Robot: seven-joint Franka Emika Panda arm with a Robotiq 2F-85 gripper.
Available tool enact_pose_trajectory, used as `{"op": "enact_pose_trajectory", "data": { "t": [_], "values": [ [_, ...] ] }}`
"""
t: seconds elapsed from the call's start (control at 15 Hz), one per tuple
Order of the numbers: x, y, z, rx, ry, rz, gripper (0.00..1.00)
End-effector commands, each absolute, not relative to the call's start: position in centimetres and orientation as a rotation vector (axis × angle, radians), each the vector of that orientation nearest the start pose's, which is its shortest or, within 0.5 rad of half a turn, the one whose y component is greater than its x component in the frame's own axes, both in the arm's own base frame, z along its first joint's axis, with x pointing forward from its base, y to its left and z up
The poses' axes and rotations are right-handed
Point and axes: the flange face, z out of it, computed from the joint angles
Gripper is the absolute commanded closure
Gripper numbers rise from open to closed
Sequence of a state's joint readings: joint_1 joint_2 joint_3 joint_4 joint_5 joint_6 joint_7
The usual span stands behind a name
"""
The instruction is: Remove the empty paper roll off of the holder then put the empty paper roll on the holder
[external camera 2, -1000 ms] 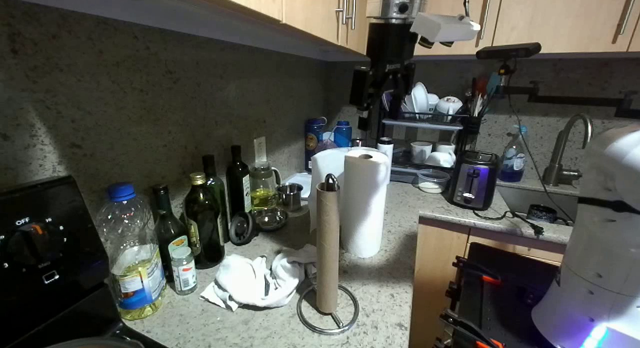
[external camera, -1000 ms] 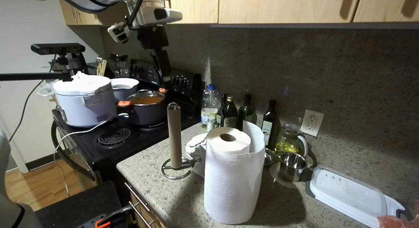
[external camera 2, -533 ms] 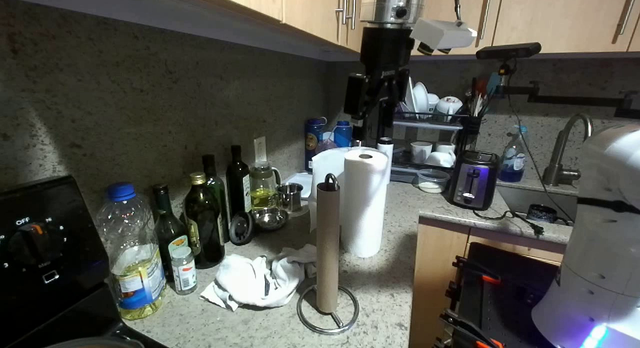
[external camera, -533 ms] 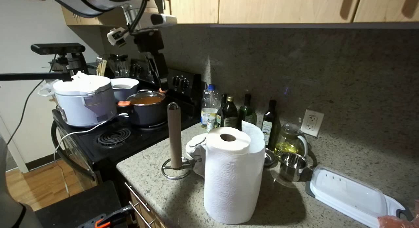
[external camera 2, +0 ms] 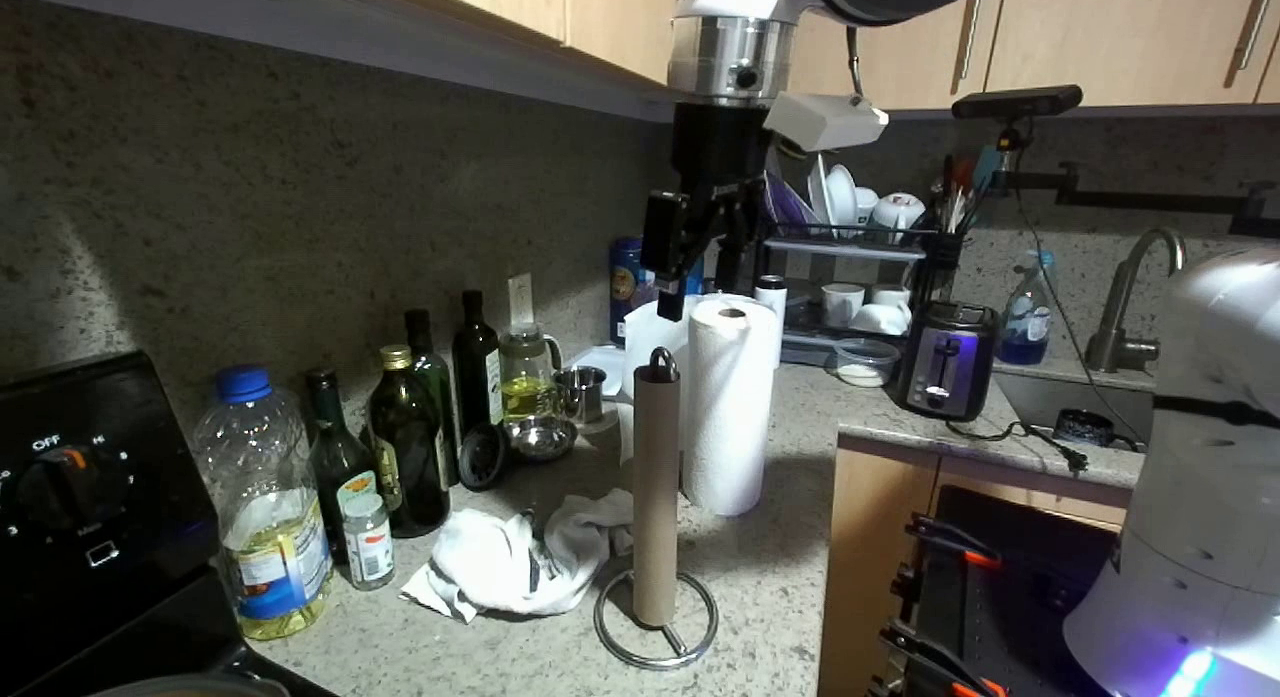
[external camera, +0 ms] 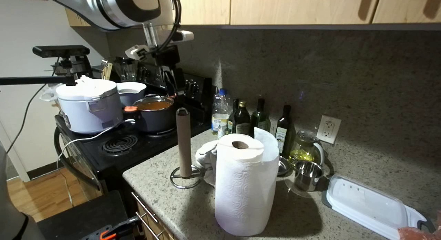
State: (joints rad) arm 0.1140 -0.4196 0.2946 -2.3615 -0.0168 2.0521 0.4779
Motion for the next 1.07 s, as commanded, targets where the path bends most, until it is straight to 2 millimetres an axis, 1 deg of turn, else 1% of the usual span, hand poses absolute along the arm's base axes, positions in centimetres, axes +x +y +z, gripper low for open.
{"op": "enact_pose_trajectory", "data": {
  "t": [0.0,0.2,0.47,0.73,1.0],
  "values": [
    [42.5,17.7,48.5,-3.169,0.088,-0.177,0.00],
    [44.0,17.4,48.1,-3.149,0.064,-0.128,0.00],
    [45.2,17.8,47.7,-3.123,0.013,-0.073,0.00],
    [45.3,18.2,47.3,-3.117,-0.020,-0.012,0.00],
    [44.7,18.5,46.5,-3.122,-0.036,0.062,0.00]
  ]
}}
